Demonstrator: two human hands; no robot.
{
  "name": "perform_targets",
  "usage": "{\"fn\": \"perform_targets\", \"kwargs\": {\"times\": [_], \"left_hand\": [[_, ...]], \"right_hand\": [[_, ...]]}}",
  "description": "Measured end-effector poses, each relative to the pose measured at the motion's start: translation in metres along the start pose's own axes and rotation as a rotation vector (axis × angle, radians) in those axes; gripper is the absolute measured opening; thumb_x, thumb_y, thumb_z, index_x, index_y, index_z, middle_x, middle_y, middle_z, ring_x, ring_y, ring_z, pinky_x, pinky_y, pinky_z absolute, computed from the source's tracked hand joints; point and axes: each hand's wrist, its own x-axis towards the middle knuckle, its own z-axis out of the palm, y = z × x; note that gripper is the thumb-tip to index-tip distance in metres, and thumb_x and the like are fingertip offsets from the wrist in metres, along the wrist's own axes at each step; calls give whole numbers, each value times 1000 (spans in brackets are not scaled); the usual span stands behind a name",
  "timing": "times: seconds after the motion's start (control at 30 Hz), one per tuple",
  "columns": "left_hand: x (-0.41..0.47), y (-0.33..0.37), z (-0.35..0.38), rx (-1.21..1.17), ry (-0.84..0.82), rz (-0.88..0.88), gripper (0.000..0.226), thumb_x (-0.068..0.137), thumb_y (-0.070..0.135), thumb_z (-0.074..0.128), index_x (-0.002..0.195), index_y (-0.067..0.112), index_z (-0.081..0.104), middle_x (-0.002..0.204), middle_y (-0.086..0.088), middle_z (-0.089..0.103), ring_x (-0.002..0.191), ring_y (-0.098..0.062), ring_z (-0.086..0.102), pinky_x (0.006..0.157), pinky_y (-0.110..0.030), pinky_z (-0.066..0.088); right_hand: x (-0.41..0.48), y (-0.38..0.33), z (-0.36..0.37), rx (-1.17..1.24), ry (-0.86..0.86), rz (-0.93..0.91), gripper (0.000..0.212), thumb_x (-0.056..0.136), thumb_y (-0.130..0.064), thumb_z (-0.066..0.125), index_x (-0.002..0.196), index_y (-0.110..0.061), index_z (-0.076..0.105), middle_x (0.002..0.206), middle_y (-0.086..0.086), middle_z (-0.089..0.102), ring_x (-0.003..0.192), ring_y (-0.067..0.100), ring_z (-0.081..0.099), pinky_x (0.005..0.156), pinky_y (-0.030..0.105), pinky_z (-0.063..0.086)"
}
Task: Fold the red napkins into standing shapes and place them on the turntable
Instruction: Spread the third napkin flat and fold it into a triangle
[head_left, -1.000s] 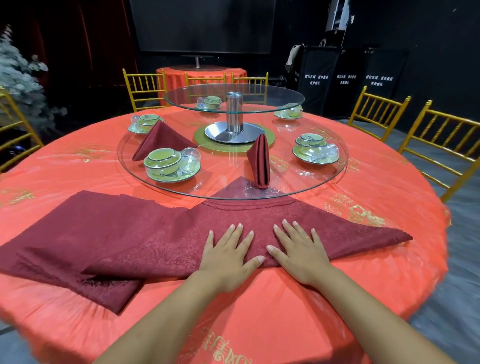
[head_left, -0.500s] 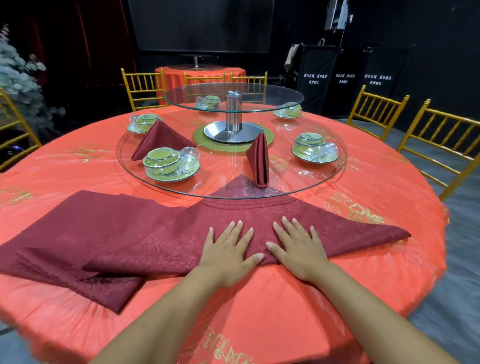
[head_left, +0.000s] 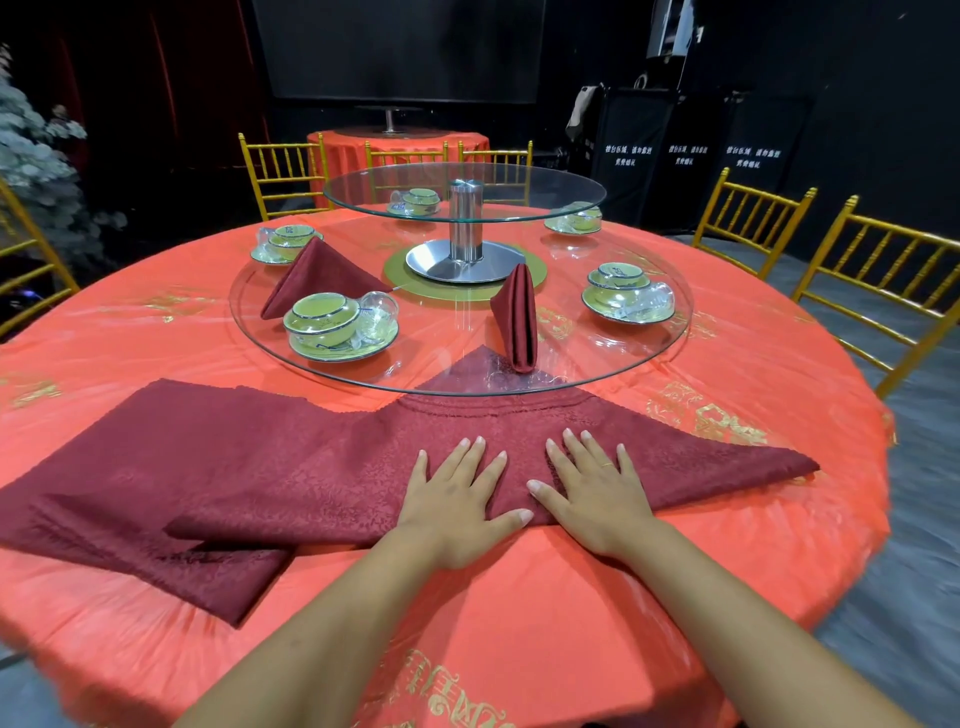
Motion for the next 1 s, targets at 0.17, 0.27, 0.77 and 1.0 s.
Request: {"fn": "perform_targets", "kwargs": {"times": [0.17, 0.27, 0.77, 1.0], "left_hand": [[1, 1, 1, -2, 13, -11, 91, 71, 81, 3, 150, 38, -2, 160, 7, -12, 145, -8, -17, 114, -52, -13], [1, 1, 2, 7, 13, -15, 85, 74, 78, 4, 150, 38, -2, 160, 7, -12, 145, -8, -17, 115, -52, -13], [3, 1, 0, 12, -16, -31, 91, 71, 85, 5, 150, 40, -5, 159, 7, -15, 145, -8, -18, 115, -52, -13], [1, 0, 1, 19, 9, -13, 92, 70, 84, 0, 150, 39, -4, 160, 7, -14, 145, -9, -17, 116, -52, -11]], "right_hand": [[-10, -22, 2, 33, 68, -81, 65, 95, -58, 19, 152, -28, 8, 160, -4, -1, 146, 11, -9, 115, 43, -11], [-18, -25, 1, 13, 115, -101, 62, 97, -53, 21, 152, -26, 11, 160, -4, 1, 146, 11, -8, 116, 41, -11], [-35, 13, 10, -31, -7, -88, 84, 78, -74, -1, 151, -32, -2, 159, -9, -11, 145, 10, -14, 114, 42, -12], [-35, 83, -3, -49, -37, 127, 70, 91, -66, 12, 151, -33, -3, 159, -6, -12, 146, 13, -12, 117, 44, -5]]}}
